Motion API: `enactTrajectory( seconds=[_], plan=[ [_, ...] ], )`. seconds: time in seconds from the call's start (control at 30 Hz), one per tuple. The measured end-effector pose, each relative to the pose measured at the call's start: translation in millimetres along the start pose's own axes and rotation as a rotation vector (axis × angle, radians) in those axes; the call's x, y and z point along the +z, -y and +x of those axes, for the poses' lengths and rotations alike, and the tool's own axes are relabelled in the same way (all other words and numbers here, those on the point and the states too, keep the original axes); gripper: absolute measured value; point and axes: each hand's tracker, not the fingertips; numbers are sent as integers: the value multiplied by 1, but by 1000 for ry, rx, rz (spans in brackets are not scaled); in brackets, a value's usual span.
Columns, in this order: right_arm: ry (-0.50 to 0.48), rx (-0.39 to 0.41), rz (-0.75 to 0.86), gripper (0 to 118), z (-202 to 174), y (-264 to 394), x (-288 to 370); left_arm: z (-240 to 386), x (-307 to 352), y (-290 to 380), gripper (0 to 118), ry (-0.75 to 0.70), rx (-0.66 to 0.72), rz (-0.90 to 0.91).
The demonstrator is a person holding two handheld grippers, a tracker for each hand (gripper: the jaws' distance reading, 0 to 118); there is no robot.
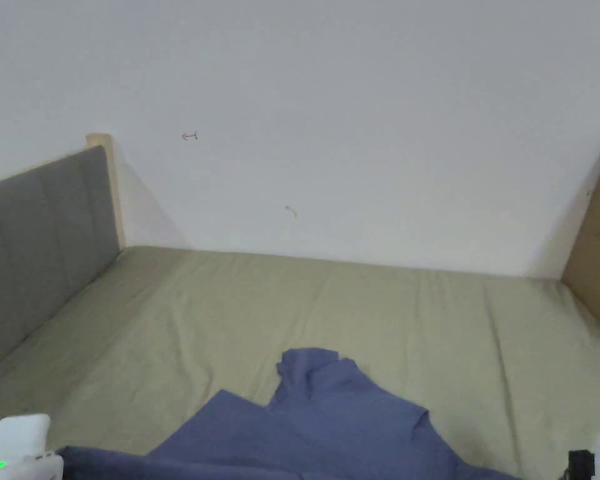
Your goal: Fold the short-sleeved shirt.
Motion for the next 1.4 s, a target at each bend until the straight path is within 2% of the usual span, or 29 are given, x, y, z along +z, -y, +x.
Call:
enactTrajectory(
  seconds=[0.07,0.1,0.17,0.3,0.4,0.43,0.47,0.53,0.57,0.6,0.63,0.67,0.7,0.77,0.83,0.87,0.9,0.93,0.97,1.0,1.03,1.07,1.1,1.27,1.37,1.4],
  plan=[
    [64,47,-63,7,14,35,-4,-5,7,28,7,-8,-100,-17],
    [62,40,-46,7,22,51,-4,-6,11,38,7,-16,-116,-33],
    [16,-54,-86,7,42,73,-7,-10,23,57,7,0,-81,-28],
    [43,-63,-86,7,60,100,-11,-15,34,85,7,4,-54,-63],
    [7,-124,-44,7,64,108,-9,-19,29,95,7,14,-56,-97],
    [9,-147,-19,12,65,109,-8,-20,29,97,8,20,-50,-102],
    [-7,-161,-7,25,66,109,-7,-20,26,101,13,19,-41,-97],
    [1,-163,11,73,63,111,0,-19,27,100,52,18,-11,-115],
    [-12,-172,17,73,66,110,4,-17,29,99,52,16,6,-123],
    [-47,-197,13,80,68,109,7,-17,31,99,59,28,11,-125],
    [-83,-216,12,89,71,108,10,-17,35,99,74,50,20,-114],
    [-109,-231,23,91,69,111,18,-14,40,97,91,69,23,-102],
    [-130,-235,40,91,70,112,23,-10,48,94,102,90,24,-90],
    [-145,-229,65,91,70,115,31,1,62,88,101,114,15,-55],
    [-209,-226,62,90,69,120,40,16,74,82,100,143,7,-30],
    [-250,-235,45,90,69,124,41,23,80,80,91,192,8,-20],
    [-262,-232,52,84,68,128,43,32,87,78,60,230,8,-6],
    [-250,-220,78,65,65,134,47,41,92,78,28,261,-5,9],
    [-219,-200,100,26,63,138,48,53,94,78,5,261,-22,18],
    [-135,-186,105,0,59,142,47,65,99,80,4,258,-47,25],
    [-78,-174,120,0,58,150,45,74,99,80,0,277,-78,25],
    [-136,-173,120,0,60,158,44,86,99,79,0,304,-95,-1],
    [-150,-183,111,0,63,161,41,96,99,79,0,323,-100,-8],
    [-109,-181,103,0,74,163,35,135,95,86,0,379,-164,-21],
    [-155,-180,106,1,82,150,32,152,89,88,0,382,-195,-37],
    [-152,-174,104,22,82,147,29,157,89,87,0,392,-202,-45]
  ],
)
